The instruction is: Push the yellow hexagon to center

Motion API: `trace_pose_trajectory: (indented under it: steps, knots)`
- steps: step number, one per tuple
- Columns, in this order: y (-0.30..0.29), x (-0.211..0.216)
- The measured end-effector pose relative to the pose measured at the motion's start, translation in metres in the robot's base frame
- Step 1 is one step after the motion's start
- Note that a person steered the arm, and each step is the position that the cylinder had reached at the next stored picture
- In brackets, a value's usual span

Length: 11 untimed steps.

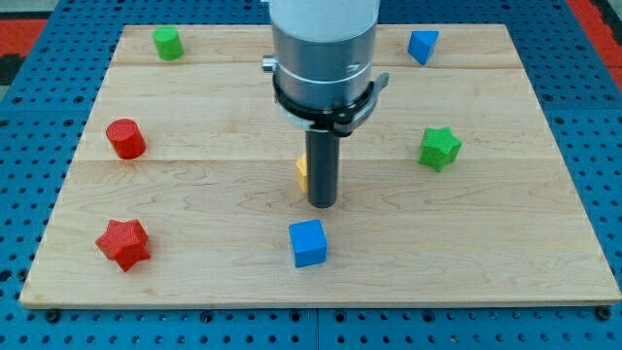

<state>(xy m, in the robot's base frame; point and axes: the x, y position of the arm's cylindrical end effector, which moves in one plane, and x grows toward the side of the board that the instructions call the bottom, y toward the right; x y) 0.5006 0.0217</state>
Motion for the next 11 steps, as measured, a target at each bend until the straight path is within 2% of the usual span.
trace_pose_trajectory:
  steps: [1,2,3,4,5,6,7,8,10,11]
  knots:
    - [0.024,-0.022]
    - [-0.022,-0.028]
    - [-0.032,-0.024]
    - [-0.066,-0.037]
    - [-0.066,-0.024]
    - [-0.07,0.008]
    - [-0.126,0.0]
    - [-0.094,-0.02]
    - [-0.083,-0.074]
    - [-0.076,-0.073]
